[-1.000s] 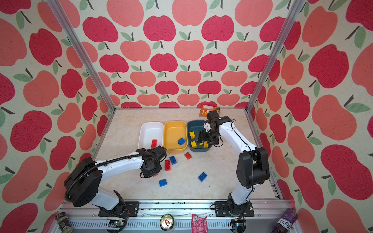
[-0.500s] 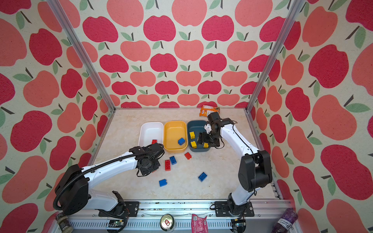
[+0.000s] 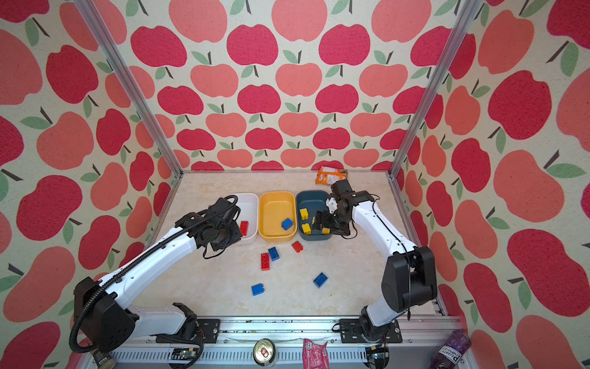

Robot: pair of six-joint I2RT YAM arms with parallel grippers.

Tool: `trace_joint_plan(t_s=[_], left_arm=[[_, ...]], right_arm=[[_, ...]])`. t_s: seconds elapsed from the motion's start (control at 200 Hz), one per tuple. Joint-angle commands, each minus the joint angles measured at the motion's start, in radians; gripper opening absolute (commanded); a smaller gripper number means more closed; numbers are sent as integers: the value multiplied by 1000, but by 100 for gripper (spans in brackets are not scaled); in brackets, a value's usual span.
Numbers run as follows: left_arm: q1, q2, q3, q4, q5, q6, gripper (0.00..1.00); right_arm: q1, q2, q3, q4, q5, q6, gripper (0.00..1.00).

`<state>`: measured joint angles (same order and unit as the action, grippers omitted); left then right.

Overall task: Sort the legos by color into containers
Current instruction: 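Grasp the long red brick with the left gripper and carry it over the white tray, then release the red brick into the white tray while the right gripper nears a blue brick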

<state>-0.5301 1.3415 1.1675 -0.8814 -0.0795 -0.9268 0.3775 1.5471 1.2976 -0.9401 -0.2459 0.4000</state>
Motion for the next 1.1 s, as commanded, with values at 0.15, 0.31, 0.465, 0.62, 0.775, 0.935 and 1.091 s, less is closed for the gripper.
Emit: trace_joint_plan(t_s=[0.15, 0.31, 0.465, 0.62, 0.775, 0.935, 1.091], left_arm=[[135, 173, 124, 43, 146, 297, 15], [191, 284, 187, 33, 174, 413, 15], [217, 385, 239, 4, 154, 501, 15], [229, 456, 259, 6, 137, 556, 16], [239, 498, 264, 1, 105, 584, 16], [248, 517, 260, 6, 103, 597, 25], [249, 518, 260, 5, 99, 602, 39]], right_arm=[[-5, -88, -55, 1, 8, 55, 91], [-5, -120, -69, -3, 23, 74, 92], [-5, -147, -89, -6, 35, 96, 92], [-5, -166, -101, -8, 47, 114, 92], [-3, -183, -109, -9, 56, 129, 92], [1, -193, -121, -4, 63, 146, 92], [12, -203, -133, -2, 69, 160, 92]])
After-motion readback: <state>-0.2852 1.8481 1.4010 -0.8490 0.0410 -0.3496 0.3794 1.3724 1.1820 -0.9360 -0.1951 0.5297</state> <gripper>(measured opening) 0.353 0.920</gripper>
